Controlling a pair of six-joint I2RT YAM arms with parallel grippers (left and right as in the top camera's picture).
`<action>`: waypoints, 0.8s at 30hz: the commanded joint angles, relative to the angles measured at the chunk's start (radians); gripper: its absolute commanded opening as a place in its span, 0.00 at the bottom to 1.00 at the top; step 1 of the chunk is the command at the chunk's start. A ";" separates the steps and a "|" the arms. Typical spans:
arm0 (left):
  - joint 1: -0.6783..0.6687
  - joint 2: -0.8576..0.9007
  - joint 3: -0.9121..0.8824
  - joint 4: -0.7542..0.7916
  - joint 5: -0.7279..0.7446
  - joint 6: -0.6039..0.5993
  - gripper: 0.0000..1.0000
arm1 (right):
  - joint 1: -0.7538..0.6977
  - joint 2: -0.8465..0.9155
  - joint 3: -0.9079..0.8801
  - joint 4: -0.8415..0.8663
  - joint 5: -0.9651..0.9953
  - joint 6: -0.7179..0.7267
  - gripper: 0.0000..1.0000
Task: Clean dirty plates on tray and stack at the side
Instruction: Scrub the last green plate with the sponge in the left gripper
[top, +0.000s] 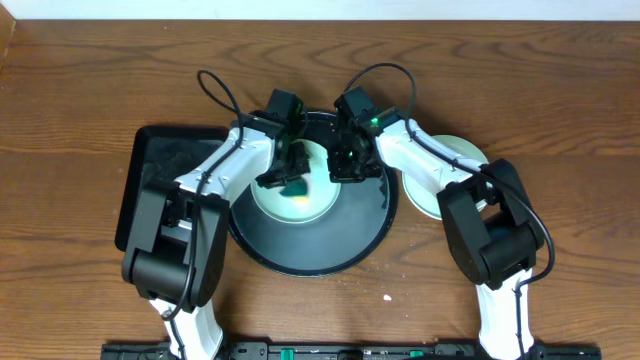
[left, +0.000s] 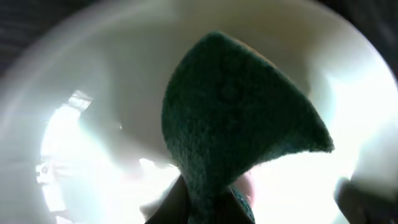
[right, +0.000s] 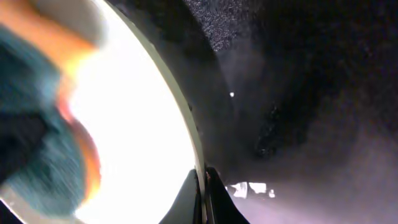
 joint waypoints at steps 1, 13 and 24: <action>0.047 0.013 -0.002 -0.037 -0.253 -0.095 0.07 | 0.008 0.006 -0.023 -0.012 0.026 0.003 0.01; 0.004 0.013 -0.002 -0.162 0.270 0.325 0.07 | 0.008 0.006 -0.023 -0.011 0.029 0.003 0.01; 0.009 0.013 -0.002 0.015 0.186 0.293 0.07 | 0.008 0.006 -0.023 -0.011 0.029 0.000 0.01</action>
